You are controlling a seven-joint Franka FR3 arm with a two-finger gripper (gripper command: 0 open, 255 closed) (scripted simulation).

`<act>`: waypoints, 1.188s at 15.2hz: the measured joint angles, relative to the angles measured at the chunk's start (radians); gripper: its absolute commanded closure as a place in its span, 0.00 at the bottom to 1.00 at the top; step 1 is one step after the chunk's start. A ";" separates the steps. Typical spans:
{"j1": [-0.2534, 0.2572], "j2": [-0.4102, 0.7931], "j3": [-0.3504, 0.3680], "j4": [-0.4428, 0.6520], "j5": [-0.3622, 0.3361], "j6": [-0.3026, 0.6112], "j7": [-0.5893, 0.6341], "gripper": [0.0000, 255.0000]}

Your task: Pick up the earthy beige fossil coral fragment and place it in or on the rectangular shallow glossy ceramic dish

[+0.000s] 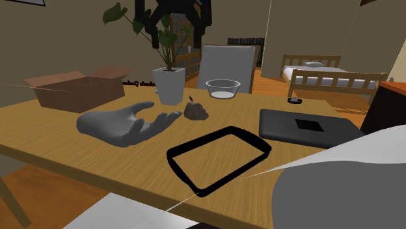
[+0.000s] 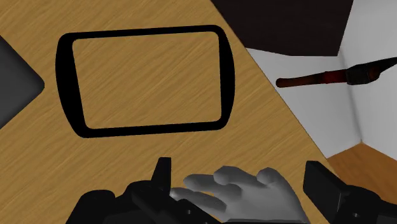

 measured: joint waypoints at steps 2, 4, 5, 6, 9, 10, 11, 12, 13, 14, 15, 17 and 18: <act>-0.004 0.054 -0.012 -0.002 -0.022 0.061 -0.027 0.00; -0.011 0.103 -0.027 -0.003 -0.045 0.116 -0.057 0.00; -0.011 0.134 -0.029 0.002 -0.053 0.145 -0.065 0.00; -0.013 0.161 -0.034 0.006 -0.063 0.171 -0.076 0.00; -0.019 0.256 -0.049 0.026 -0.090 0.256 -0.108 0.00; -0.018 0.302 -0.051 0.044 -0.096 0.289 -0.114 0.00; -0.021 0.335 -0.057 0.057 -0.105 0.312 -0.126 0.00; -0.024 0.368 -0.062 0.069 -0.113 0.337 -0.138 0.00; -0.025 0.401 -0.064 0.084 -0.120 0.358 -0.143 0.00; -0.028 0.436 -0.069 0.097 -0.127 0.385 -0.154 0.00; -0.031 0.467 -0.074 0.114 -0.134 0.403 -0.165 0.00; -0.033 0.539 -0.077 0.155 -0.146 0.443 -0.177 0.00; -0.034 0.574 -0.079 0.177 -0.152 0.459 -0.183 0.00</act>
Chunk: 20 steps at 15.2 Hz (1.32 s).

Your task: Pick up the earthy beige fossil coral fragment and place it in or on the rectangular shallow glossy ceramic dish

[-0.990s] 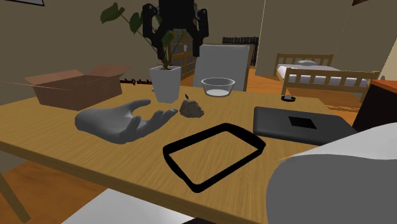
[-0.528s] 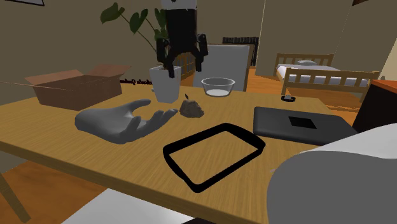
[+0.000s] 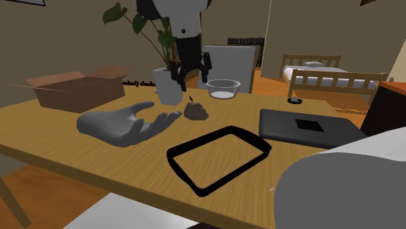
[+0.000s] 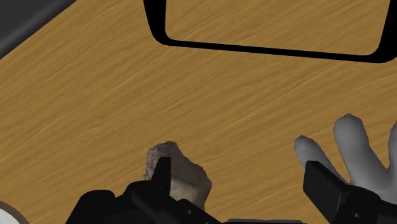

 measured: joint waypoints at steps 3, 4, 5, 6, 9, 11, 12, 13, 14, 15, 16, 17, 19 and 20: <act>-0.009 0.105 -0.009 0.063 -0.016 0.056 -0.025 0.00; -0.012 0.143 -0.011 0.087 -0.021 0.075 -0.032 0.00; -0.014 0.179 -0.012 0.114 -0.026 0.088 -0.038 0.00; -0.016 0.214 -0.014 0.141 -0.031 0.101 -0.044 0.00; -0.025 0.271 -0.018 0.180 -0.034 0.126 -0.059 0.00; -0.028 0.291 -0.019 0.180 -0.034 0.148 -0.060 0.00; -0.028 0.298 -0.019 0.175 -0.035 0.160 -0.058 0.00; -0.030 0.309 -0.020 0.175 -0.035 0.171 -0.058 0.00; -0.032 0.319 -0.020 0.172 -0.035 0.184 -0.058 0.00; -0.033 0.327 -0.020 0.175 -0.034 0.189 -0.058 0.00; -0.033 0.329 -0.020 0.174 -0.034 0.192 -0.058 0.00; -0.034 0.331 -0.020 0.173 -0.034 0.195 -0.058 0.00; -0.034 0.332 -0.021 0.173 -0.034 0.196 -0.059 0.00; -0.034 0.332 -0.021 0.173 -0.034 0.197 -0.059 0.00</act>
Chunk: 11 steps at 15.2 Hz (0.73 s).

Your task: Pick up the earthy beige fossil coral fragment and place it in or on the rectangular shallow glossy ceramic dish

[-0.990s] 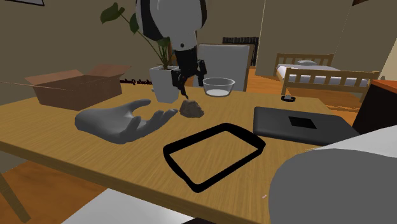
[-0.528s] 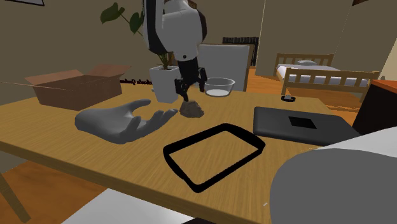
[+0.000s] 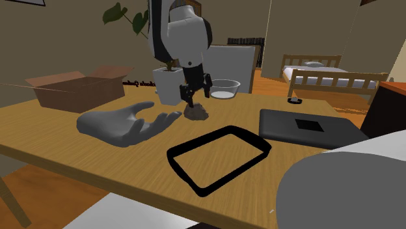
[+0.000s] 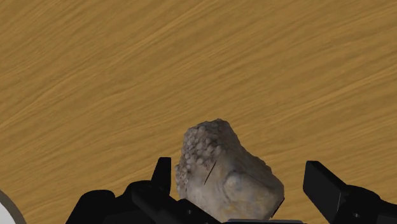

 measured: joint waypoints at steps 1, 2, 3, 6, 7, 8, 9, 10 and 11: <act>0.000 0.000 0.000 0.000 0.000 0.000 0.000 0.00; 0.000 0.000 0.000 0.000 0.000 0.000 0.000 1.00; 0.000 0.000 0.000 0.000 0.000 0.000 0.000 1.00; 0.000 -0.001 0.000 0.000 0.000 0.000 0.000 1.00; 0.000 -0.001 0.000 0.000 0.000 0.000 0.000 1.00; 0.000 -0.001 0.000 0.000 0.000 0.000 0.000 1.00; 0.000 -0.001 0.000 -0.001 0.000 0.000 0.000 1.00; 0.000 -0.001 0.000 -0.001 0.000 0.000 0.000 1.00; 0.000 -0.001 0.000 -0.001 0.000 0.000 0.000 1.00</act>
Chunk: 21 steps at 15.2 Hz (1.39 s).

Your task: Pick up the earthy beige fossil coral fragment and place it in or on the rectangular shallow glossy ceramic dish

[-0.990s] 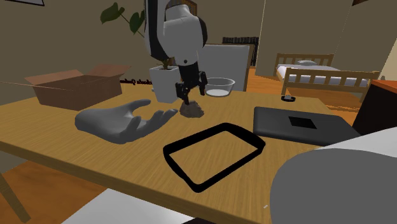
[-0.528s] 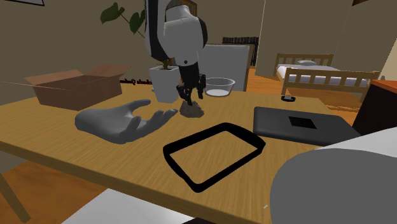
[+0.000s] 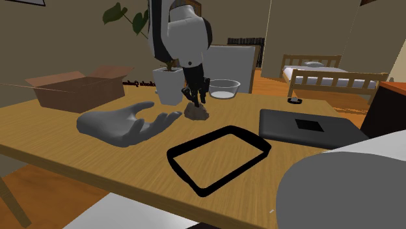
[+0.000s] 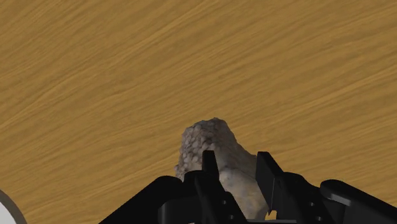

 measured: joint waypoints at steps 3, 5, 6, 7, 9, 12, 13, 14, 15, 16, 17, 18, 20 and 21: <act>0.001 -0.008 0.001 0.006 0.001 -0.014 -0.003 1.00; 0.001 -0.021 0.001 0.013 0.002 -0.033 -0.006 1.00; 0.001 -0.027 0.001 0.020 0.003 -0.046 -0.009 1.00; 0.002 -0.031 0.002 0.027 0.004 -0.057 -0.011 1.00; 0.003 -0.041 0.002 0.028 0.004 -0.068 -0.012 0.00; 0.063 -0.043 -0.006 0.004 -0.137 -0.053 -0.003 0.00; 0.103 -0.045 -0.010 -0.014 -0.248 -0.046 0.009 0.00; 0.121 -0.038 -0.013 -0.021 -0.312 -0.035 0.013 0.00; 0.128 -0.032 -0.017 -0.029 -0.347 -0.022 0.017 0.00; 0.131 -0.023 -0.020 -0.031 -0.366 -0.012 0.020 0.00; 0.131 -0.015 -0.022 -0.031 -0.376 -0.003 0.021 0.00; 0.130 -0.006 -0.024 -0.030 -0.382 0.006 0.022 0.00; 0.125 0.013 -0.029 -0.031 -0.390 0.028 0.027 0.00; 0.122 0.022 -0.031 -0.028 -0.392 0.036 0.027 0.00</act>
